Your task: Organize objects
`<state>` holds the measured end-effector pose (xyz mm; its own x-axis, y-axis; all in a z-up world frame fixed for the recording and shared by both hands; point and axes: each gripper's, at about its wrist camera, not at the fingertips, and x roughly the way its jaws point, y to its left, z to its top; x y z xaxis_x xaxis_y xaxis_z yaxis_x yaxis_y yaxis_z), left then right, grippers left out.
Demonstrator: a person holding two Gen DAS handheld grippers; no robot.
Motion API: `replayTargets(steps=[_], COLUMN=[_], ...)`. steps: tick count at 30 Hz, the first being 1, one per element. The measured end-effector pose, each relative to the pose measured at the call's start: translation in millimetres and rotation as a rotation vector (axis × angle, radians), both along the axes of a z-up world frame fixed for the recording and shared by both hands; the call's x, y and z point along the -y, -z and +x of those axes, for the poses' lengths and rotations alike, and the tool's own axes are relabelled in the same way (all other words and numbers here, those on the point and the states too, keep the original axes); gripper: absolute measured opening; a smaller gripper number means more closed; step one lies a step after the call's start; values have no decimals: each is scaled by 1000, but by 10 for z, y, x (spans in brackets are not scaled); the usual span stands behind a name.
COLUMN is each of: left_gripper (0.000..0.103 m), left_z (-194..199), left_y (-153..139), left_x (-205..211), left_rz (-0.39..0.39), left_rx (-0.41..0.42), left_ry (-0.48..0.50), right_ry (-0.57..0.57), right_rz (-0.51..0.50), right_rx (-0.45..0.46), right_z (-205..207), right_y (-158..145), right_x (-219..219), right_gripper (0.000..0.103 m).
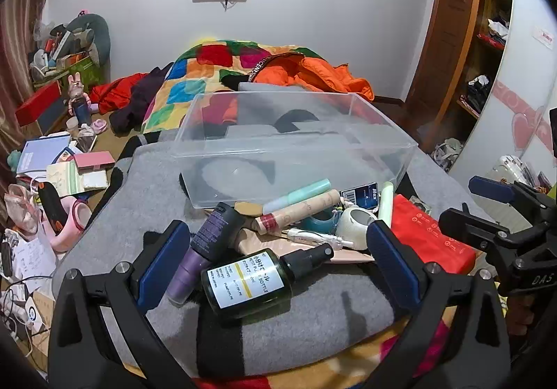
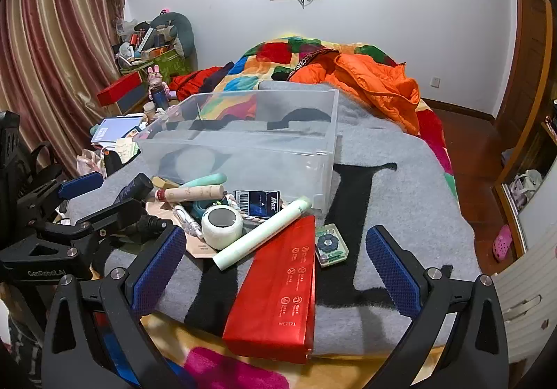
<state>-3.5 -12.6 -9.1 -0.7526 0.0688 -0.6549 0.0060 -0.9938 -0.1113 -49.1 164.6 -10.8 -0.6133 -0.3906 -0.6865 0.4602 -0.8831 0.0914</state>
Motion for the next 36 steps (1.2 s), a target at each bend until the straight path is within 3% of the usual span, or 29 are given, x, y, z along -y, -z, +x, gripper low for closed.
replayTargets(steps=[36], left_gripper=[103], left_z=[33], left_y=[-13], left_x=[-29], left_rz=[22], left_rx=[9], left_ry=[11], right_ry=[-4], right_rz=[11], right_rx=[27], right_z=[-5], right_y=[57], right_x=[45], right_gripper=[103])
